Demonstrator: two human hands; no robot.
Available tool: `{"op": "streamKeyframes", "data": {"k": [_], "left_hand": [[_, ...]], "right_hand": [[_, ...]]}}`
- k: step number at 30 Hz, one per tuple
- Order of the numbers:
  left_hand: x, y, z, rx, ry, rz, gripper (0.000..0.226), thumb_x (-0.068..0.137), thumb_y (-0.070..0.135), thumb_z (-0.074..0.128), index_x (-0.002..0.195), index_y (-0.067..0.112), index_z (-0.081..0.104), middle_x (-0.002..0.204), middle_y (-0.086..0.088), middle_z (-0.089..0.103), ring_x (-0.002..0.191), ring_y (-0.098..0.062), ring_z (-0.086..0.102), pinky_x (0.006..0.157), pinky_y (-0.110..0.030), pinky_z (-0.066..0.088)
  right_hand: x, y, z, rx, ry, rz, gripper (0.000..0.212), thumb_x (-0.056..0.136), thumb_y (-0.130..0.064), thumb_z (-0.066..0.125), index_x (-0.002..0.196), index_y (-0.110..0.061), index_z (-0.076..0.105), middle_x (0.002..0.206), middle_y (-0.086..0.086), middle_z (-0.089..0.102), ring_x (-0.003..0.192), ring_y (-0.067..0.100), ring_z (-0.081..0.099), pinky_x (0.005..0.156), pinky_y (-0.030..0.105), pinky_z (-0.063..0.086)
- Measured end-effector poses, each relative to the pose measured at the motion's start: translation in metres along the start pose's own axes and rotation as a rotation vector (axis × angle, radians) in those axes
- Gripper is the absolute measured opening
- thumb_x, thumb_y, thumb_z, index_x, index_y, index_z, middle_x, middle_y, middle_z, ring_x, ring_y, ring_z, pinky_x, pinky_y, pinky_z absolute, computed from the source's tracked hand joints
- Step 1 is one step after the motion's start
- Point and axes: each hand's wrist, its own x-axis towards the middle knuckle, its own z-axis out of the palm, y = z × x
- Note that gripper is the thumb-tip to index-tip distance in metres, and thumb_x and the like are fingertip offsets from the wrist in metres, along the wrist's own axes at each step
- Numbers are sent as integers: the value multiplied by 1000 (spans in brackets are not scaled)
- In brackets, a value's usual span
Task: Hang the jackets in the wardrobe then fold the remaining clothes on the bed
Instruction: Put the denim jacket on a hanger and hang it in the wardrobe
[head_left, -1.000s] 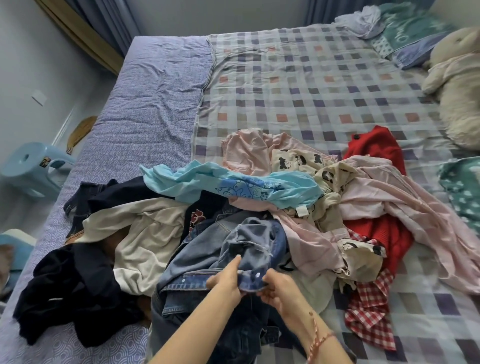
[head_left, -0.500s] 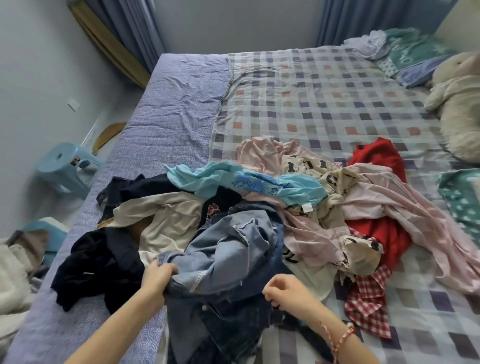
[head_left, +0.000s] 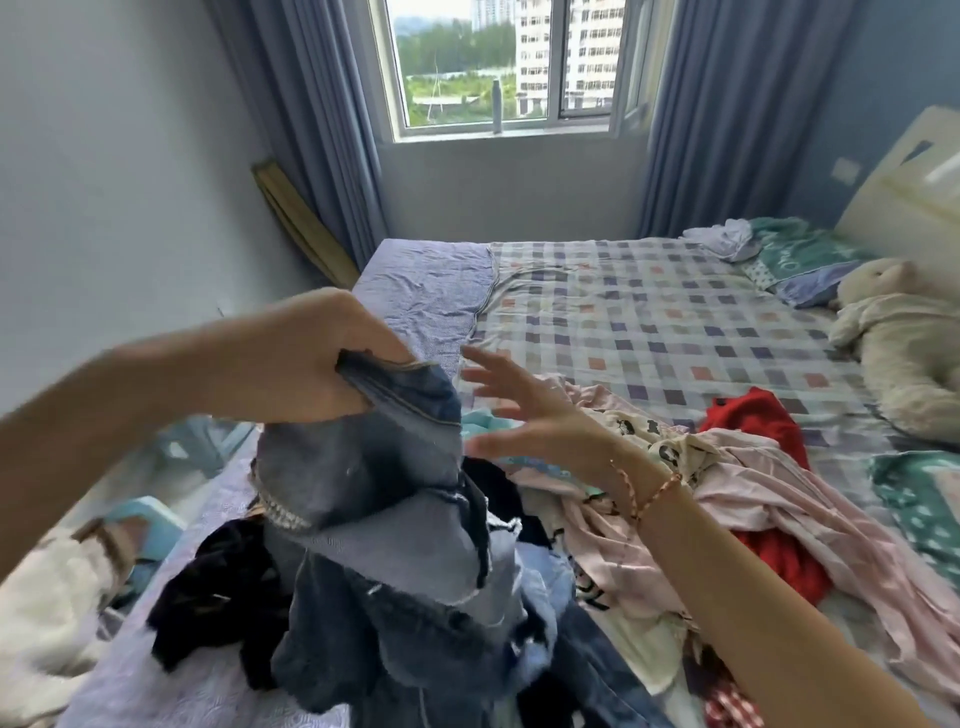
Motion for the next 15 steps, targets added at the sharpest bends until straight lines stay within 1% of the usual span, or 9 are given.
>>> {"op": "streamKeyframes", "data": {"k": [2, 5, 7, 9, 10, 12, 13, 14, 15], "left_hand": [[8, 18, -26, 80, -67, 44, 17, 75, 25, 52, 67, 20, 67, 65, 0, 62, 65, -22, 61, 61, -35, 50], [23, 17, -41, 99, -48, 4, 20, 66, 33, 46, 60, 40, 64, 63, 13, 62, 59, -8, 60, 58, -21, 50], [29, 1, -44, 109, -10, -50, 30, 69, 23, 51, 54, 48, 59, 58, 20, 58, 55, -2, 53, 55, -11, 42], [31, -20, -45, 121, 49, -83, 40, 73, 12, 59, 48, 43, 55, 56, 21, 57, 55, 1, 51, 55, -7, 38], [32, -27, -43, 116, 71, -109, 40, 73, 10, 60, 49, 42, 53, 55, 18, 57, 56, 2, 52, 56, -8, 39], [31, -31, -46, 134, 161, -115, 36, 76, 5, 63, 66, 39, 58, 64, 17, 61, 61, 1, 56, 62, -17, 47], [32, -29, -46, 167, 255, -86, 25, 78, 4, 62, 77, 29, 65, 75, 12, 65, 69, -2, 59, 70, -24, 51], [34, -26, -44, 209, 423, -22, 19, 80, 7, 61, 93, 19, 69, 86, 4, 68, 79, -9, 62, 78, -31, 52], [35, -20, -41, 246, 645, 10, 28, 81, 12, 60, 109, 15, 65, 97, 0, 67, 89, -17, 62, 84, -35, 52]], "right_hand": [[13, -19, 3, 117, -197, -32, 70, 63, -6, 74, 125, -27, 49, 123, -10, 56, 115, 3, 52, 100, 25, 40], [21, -18, 0, 387, -96, 144, 33, 50, -21, 87, 75, -26, 66, 107, 12, 61, 69, -4, 64, 79, 26, 47], [23, -28, 1, 381, -268, 166, 25, 64, -2, 73, 77, -23, 68, 103, 9, 64, 75, 1, 64, 83, 24, 46], [23, -43, -2, 437, -310, 168, 24, 53, 4, 67, 66, -16, 72, 83, 0, 70, 72, 4, 65, 77, 18, 50], [21, -54, -3, 466, -311, 174, 22, 43, 1, 74, 61, -13, 73, 74, -1, 70, 67, 5, 65, 72, 16, 51], [17, -66, -12, 482, -304, 126, 48, 27, -21, 93, 69, -10, 74, 77, 1, 71, 70, 11, 67, 70, 20, 54], [17, -73, -15, 491, -265, 107, 57, 25, -29, 95, 74, -10, 74, 79, 3, 72, 71, 14, 68, 69, 22, 56], [18, -80, -17, 529, -193, 75, 59, 27, -30, 95, 79, -10, 74, 80, 6, 73, 71, 16, 69, 66, 25, 57], [21, -92, -20, 564, -99, 17, 57, 32, -27, 95, 82, -9, 73, 82, 9, 72, 70, 19, 70, 63, 27, 57]]}}
